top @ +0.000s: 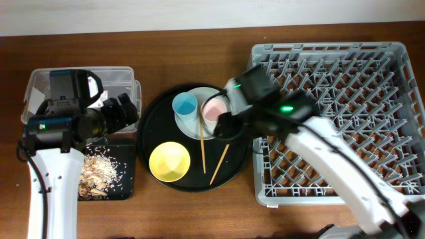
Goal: Sort waste into correct bins and load items into the dishwasher rack
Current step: 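Grasp a wooden chopstick on the round tray with the right gripper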
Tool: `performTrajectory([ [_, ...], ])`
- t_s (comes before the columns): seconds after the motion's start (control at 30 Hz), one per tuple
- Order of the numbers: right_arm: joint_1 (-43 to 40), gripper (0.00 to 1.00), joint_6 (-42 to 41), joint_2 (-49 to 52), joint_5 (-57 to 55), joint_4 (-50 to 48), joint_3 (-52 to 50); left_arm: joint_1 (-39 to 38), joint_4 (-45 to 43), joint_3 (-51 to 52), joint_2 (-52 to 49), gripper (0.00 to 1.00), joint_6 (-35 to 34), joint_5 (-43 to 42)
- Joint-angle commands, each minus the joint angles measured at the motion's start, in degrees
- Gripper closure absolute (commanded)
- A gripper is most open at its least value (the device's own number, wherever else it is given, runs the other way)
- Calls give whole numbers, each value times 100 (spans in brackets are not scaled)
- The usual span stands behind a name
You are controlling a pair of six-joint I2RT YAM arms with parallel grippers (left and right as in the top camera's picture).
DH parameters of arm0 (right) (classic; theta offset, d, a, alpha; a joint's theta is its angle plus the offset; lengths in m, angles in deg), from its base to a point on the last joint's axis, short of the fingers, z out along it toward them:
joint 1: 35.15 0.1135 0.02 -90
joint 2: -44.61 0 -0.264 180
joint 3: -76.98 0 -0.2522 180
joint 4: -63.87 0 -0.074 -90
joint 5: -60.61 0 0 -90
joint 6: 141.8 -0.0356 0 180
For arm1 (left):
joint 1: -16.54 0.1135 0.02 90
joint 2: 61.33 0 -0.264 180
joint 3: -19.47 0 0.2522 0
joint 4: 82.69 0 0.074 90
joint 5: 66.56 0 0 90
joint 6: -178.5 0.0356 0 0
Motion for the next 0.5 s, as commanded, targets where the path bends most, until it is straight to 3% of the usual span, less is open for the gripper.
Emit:
performTrajectory([
  [0.0, 597, 54, -715, 946, -850, -275, 55, 11, -7, -35, 24, 1, 70, -59],
  [0.17, 914, 54, -922, 1974, -833, -599, 39, 11, -7, -35, 24, 1, 70, -59],
  [0.47, 1364, 59, -962, 2079, -1486, -1075, -382, 11, -7, -35, 24, 1, 70, -59],
])
